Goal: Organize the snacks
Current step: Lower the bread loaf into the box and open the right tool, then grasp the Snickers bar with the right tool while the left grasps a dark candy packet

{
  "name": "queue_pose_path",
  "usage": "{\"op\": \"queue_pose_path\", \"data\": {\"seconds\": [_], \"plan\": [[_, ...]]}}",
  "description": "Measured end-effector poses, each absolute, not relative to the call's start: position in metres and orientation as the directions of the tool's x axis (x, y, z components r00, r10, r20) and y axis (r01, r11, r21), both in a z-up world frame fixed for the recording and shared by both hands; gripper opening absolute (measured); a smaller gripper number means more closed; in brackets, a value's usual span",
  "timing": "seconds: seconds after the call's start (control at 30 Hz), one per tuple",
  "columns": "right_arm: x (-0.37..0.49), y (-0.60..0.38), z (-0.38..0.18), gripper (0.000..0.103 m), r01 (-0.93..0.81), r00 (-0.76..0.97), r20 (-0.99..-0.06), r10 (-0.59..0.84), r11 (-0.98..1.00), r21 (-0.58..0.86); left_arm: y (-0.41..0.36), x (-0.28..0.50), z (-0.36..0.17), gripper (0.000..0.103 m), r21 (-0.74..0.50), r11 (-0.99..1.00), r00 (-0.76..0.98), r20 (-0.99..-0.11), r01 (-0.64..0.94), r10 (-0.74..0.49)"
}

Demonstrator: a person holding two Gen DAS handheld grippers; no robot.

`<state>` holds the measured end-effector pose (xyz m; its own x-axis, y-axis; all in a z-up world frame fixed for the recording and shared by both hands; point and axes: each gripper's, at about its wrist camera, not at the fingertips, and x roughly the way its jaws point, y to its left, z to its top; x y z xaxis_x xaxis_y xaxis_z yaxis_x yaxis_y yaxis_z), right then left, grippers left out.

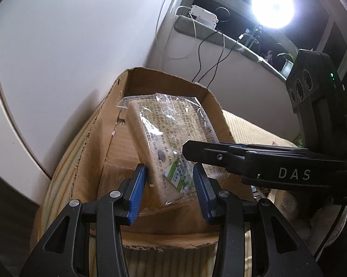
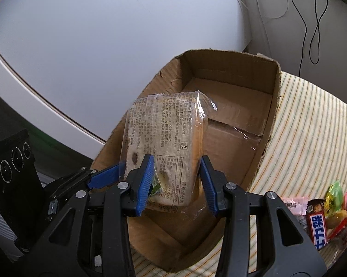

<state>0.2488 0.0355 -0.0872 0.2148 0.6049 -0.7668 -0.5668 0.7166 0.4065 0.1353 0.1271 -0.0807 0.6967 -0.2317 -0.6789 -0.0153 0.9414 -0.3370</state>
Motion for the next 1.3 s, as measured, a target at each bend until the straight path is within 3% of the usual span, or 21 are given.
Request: {"op": "queue_pose_path", "data": {"seconds": [0.43, 0.6, 0.97, 1.3], "plan": [[0.249, 0.026, -0.086, 0.047, -0.571, 0.255, -0.773, 0.58, 0.736, 0.364, 0.121, 0.134, -0.078, 0.039, -0.239, 0.971, 0.713, -0.686, -0.033, -0.144], [0.242, 0.018, -0.079, 0.055, -0.582, 0.279, -0.771, 0.573, 0.739, 0.338, 0.116, 0.127, -0.074, 0.039, -0.197, 0.98, 0.724, -0.682, -0.041, -0.107], [0.222, -0.01, -0.059, 0.079, -0.593, 0.368, -0.758, 0.538, 0.764, 0.254, 0.101, 0.107, -0.06, 0.051, -0.146, 0.988, 0.75, -0.658, -0.04, -0.067], [0.2, -0.057, -0.037, 0.079, -0.576, 0.481, -0.722, 0.498, 0.8, 0.168, 0.08, 0.093, -0.045, 0.055, -0.117, 0.993, 0.774, -0.63, -0.021, -0.059]]}}
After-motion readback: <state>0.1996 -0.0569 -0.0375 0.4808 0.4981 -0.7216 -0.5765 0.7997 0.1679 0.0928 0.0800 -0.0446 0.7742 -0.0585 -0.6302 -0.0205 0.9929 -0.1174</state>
